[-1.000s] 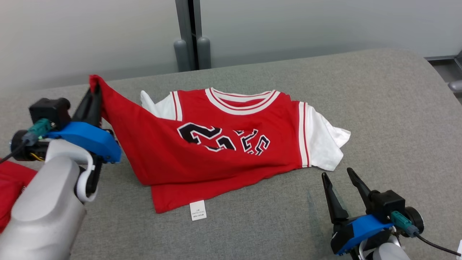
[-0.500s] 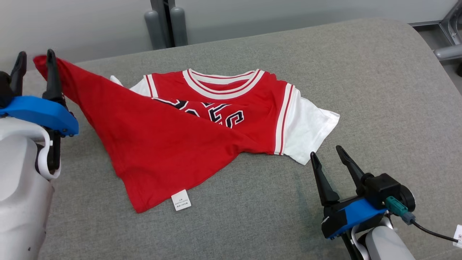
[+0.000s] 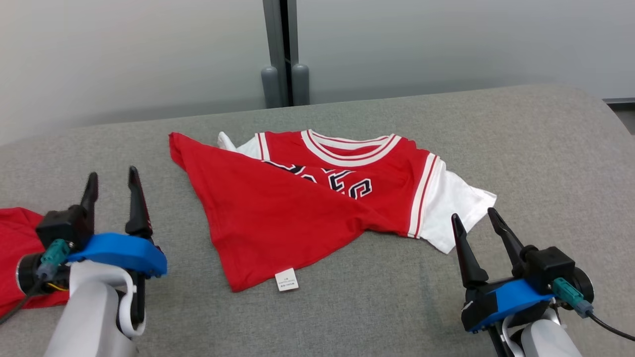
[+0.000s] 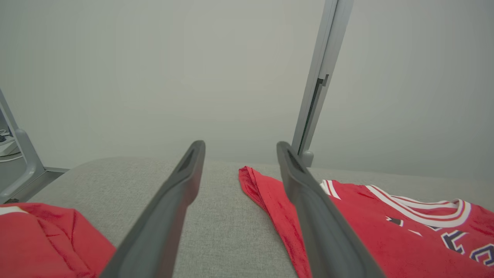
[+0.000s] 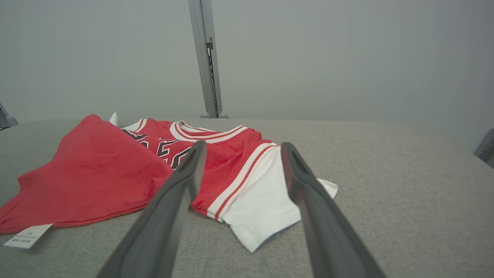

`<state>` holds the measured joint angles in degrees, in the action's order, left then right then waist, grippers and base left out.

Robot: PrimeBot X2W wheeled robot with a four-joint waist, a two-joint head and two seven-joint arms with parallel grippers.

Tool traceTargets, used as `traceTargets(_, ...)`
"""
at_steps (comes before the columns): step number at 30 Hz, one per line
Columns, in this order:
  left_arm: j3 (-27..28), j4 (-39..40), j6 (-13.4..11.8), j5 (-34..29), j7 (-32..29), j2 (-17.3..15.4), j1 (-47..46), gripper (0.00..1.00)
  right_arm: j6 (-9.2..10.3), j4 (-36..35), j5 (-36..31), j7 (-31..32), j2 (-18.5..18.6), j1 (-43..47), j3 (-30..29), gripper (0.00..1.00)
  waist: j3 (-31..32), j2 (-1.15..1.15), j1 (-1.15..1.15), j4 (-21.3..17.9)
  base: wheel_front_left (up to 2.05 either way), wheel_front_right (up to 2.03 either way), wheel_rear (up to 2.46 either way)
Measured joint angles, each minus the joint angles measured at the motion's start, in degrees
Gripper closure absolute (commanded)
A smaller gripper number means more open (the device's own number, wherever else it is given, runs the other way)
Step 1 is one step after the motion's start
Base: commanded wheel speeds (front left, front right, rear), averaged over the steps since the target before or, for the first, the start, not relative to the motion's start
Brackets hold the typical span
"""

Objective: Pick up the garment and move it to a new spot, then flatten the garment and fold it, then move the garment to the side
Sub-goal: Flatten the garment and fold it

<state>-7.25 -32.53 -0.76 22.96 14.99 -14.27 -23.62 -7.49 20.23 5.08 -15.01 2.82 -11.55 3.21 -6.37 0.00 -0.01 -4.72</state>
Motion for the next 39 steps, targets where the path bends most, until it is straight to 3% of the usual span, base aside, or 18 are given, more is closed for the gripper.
traceTargets(13,1.71,6.02,3.80,-10.07,0.00,6.97,16.05,0.00,0.00,1.83,0.27,0.00,-0.02,2.96,-2.63,0.00,5.67,-0.02,0.00,3.43,0.00,0.00,0.00)
traceTargets(18,3.04,6.55,3.89,-10.98,0.00,8.77,18.87,0.00,0.00,2.52,0.67,0.00,-0.01,3.72,-2.57,0.00,6.07,-0.01,0.01,3.24,0.00,0.00,0.00)
traceTargets(28,2.36,6.50,6.26,-12.94,0.01,10.17,18.69,0.00,0.00,2.45,0.83,0.00,-0.01,3.72,-1.83,0.00,4.55,-0.01,0.01,1.76,0.00,0.00,0.00)
traceTargets(33,-2.41,1.03,7.84,-11.05,0.00,10.88,17.78,0.00,0.00,2.16,0.96,0.00,-0.03,3.32,-1.05,0.00,2.51,-0.01,0.02,0.06,0.00,0.00,0.00)
traceTargets(39,-4.68,-4.36,7.97,-8.22,0.00,11.05,15.97,0.00,0.00,1.46,0.45,0.00,0.02,2.29,-1.18,0.00,0.07,0.00,0.02,-2.94,0.00,0.00,0.00)
